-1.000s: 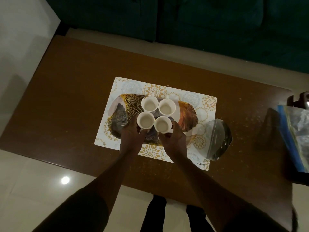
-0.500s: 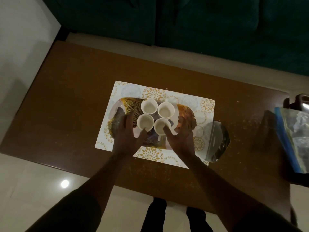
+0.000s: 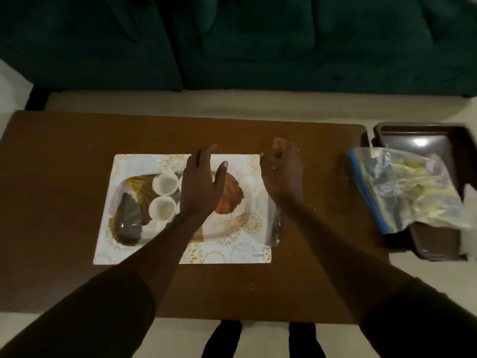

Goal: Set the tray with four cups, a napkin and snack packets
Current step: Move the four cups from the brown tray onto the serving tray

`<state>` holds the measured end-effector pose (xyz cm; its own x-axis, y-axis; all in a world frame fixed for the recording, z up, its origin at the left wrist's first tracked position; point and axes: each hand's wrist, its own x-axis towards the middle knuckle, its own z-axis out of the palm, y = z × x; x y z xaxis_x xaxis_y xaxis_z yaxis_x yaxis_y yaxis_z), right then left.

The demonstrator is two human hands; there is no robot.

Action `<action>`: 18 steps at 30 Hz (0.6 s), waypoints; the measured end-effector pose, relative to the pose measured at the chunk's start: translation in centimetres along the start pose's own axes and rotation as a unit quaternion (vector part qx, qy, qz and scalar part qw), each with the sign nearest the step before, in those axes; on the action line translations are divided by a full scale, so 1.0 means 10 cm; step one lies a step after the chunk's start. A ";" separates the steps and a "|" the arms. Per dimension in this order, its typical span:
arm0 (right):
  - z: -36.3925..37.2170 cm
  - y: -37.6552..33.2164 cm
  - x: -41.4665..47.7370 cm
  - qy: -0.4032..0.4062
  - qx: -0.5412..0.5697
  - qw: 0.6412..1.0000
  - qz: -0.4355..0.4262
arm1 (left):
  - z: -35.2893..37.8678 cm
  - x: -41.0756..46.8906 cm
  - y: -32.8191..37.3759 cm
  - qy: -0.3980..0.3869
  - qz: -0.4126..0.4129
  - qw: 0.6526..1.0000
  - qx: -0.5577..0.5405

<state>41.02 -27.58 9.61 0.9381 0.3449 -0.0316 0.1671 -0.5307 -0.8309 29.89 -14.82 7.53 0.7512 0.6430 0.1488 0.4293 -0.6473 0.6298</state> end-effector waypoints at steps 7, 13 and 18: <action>-1.15 0.73 0.25 0.038 -0.022 0.997 0.057 | 0.84 0.03 1.04 -0.048 0.052 0.996 -0.045; -2.21 1.60 0.25 0.072 -0.044 0.993 0.087 | 1.69 -0.11 1.94 -0.095 0.078 0.990 -0.071; -2.80 2.05 0.21 0.088 -0.052 0.988 0.113 | 2.19 -0.22 2.48 -0.151 0.087 0.981 -0.083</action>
<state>54.89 -59.42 8.06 0.9918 0.0729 -0.1045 -0.0308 -0.6587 -0.7517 49.81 -41.23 6.12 0.9309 0.3619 0.0489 0.2122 -0.6451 0.7340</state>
